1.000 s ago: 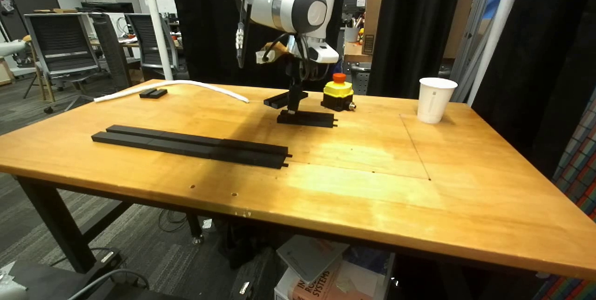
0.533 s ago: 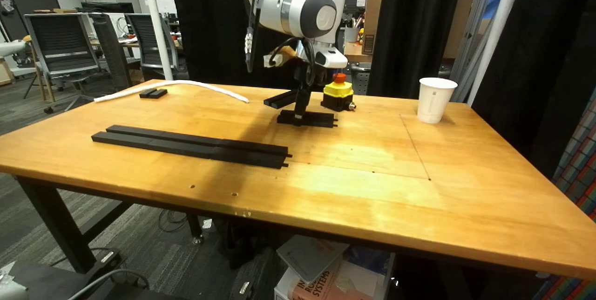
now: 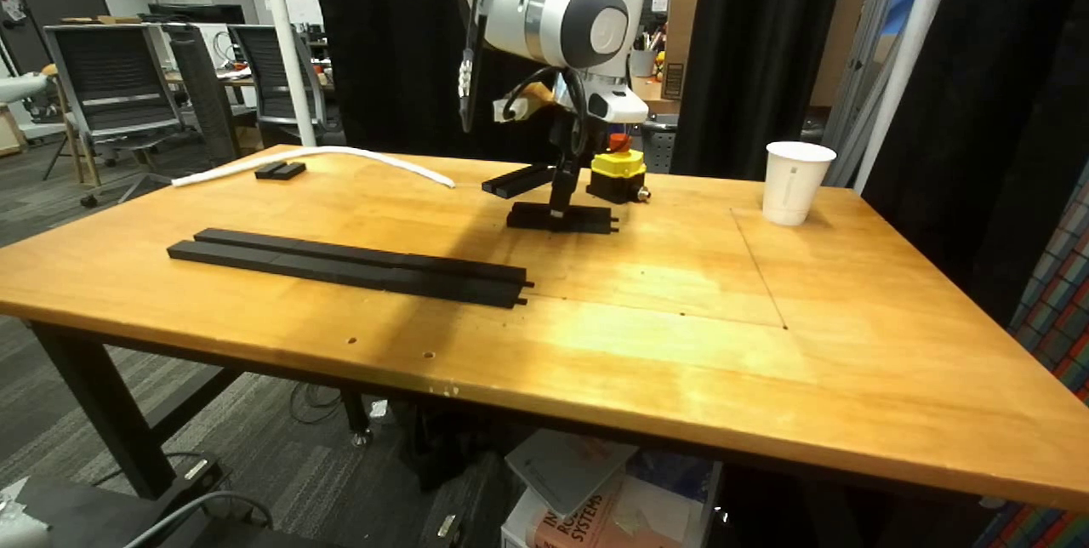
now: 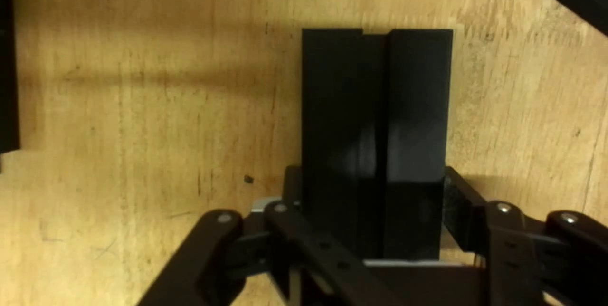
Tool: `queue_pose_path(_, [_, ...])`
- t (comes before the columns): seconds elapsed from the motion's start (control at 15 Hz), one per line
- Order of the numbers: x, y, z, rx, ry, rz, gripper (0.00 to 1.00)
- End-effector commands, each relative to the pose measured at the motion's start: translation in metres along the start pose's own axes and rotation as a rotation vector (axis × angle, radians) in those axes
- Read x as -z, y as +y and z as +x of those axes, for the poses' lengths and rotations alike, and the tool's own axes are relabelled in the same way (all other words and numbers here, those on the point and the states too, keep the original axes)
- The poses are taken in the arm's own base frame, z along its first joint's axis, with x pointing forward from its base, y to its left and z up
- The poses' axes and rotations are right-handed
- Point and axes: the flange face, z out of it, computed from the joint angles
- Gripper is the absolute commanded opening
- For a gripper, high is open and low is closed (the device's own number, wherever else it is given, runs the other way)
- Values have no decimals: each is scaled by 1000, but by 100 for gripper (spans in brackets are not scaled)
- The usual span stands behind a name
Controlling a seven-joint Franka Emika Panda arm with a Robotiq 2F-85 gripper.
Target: Arrange the black objects together on the table
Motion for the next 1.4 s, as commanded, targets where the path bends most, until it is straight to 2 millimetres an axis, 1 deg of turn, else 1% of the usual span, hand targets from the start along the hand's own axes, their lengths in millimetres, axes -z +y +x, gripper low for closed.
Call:
queue_pose_path(0.0, [4, -5, 4, -25, -1, 24, 45])
queue_pose_path(0.2, [13, 5, 6, -34, 10, 30, 45])
queue_pose_path(0.47, [23, 31, 15, -63, 20, 59, 45])
queue_pose_path(0.6, [25, 50, 18, -81, 24, 70, 45])
queue_pose_path(1.0, [27, 109, 14, -100, 20, 125, 45])
queue_pose_path(1.33, [38, 154, 28, -154, 49, 174, 45])
